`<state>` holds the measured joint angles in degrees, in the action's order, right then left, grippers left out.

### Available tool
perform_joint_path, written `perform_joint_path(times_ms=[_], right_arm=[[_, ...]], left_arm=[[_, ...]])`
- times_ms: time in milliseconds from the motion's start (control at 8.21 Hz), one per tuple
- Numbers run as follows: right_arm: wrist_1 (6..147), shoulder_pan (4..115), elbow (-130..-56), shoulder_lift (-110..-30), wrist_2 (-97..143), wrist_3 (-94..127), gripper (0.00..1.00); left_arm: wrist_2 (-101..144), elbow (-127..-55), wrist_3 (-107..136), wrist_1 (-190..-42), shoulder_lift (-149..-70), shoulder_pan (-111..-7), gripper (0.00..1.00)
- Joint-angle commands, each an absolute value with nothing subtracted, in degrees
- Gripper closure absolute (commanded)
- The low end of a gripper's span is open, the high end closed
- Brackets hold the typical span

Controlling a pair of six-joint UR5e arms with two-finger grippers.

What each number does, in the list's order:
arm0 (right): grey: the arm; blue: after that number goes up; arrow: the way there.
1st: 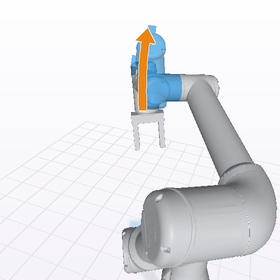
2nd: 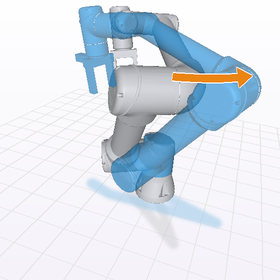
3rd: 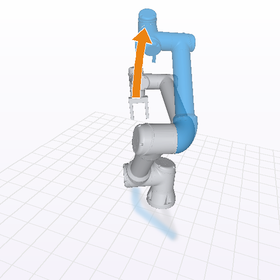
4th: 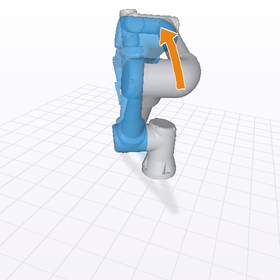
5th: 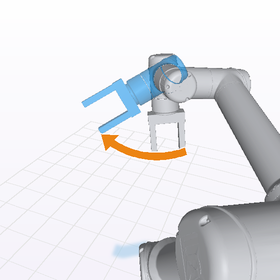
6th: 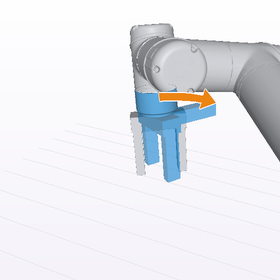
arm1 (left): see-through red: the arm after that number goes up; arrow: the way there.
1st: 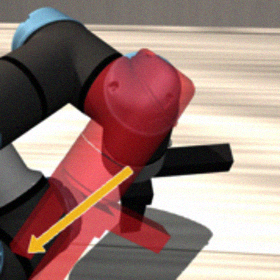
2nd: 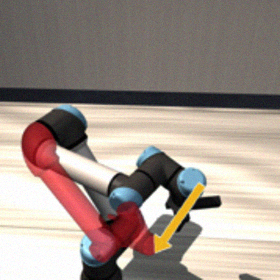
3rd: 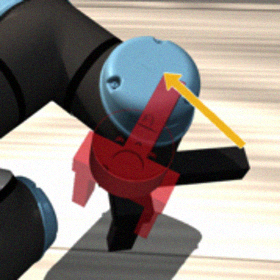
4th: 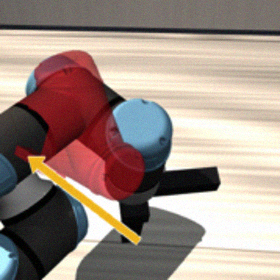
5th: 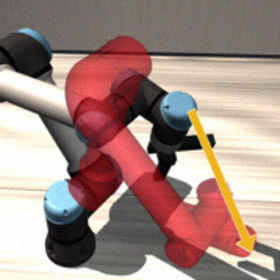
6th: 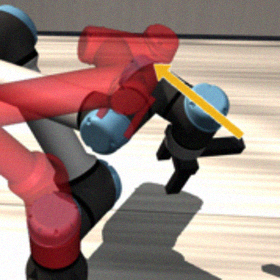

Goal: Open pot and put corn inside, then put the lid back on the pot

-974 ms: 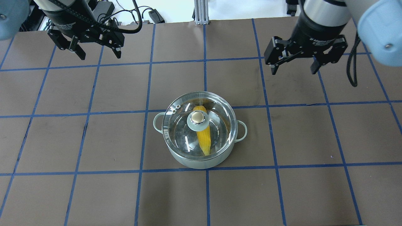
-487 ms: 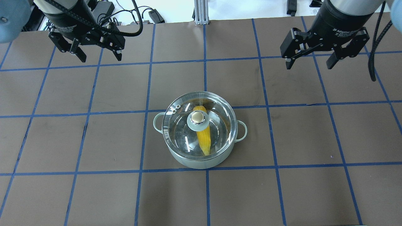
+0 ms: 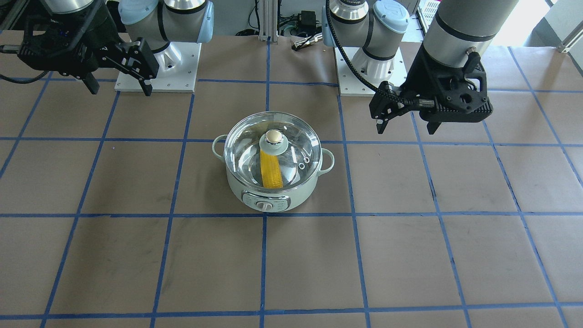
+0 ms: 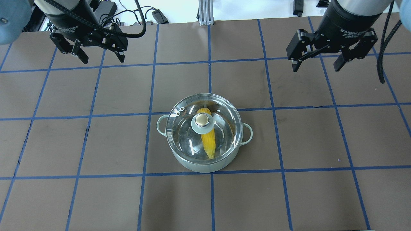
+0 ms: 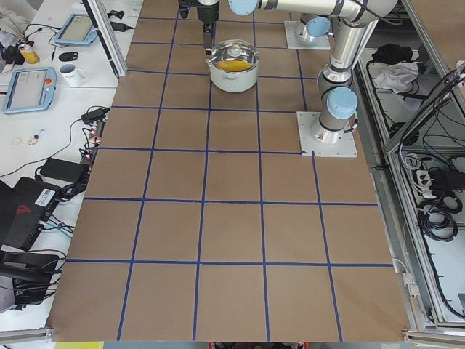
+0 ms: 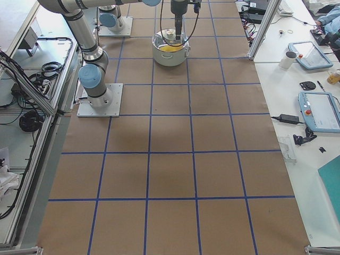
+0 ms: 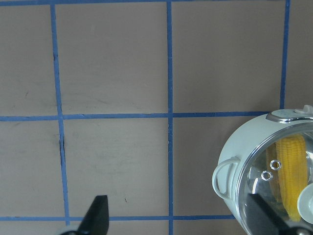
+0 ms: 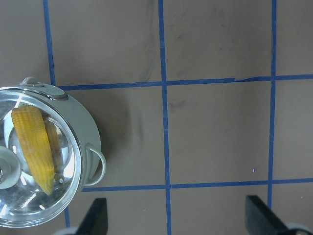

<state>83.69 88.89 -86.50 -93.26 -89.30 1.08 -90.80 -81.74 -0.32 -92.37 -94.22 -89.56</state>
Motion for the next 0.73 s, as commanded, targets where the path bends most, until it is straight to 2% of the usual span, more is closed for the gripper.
perform_joint_path(times_ms=[0, 609], right_arm=[[82.88, 88.86, -86.48, -93.25, -89.21, 0.97, 0.00], [82.62, 88.86, -86.48, -93.25, -89.30, 0.88, 0.00]], left_arm=[[-90.79, -81.74, -0.35, -92.37, -94.13, -89.56, 0.00], [-90.79, -81.83, -0.70, -92.37, -94.13, -89.56, 0.00]])
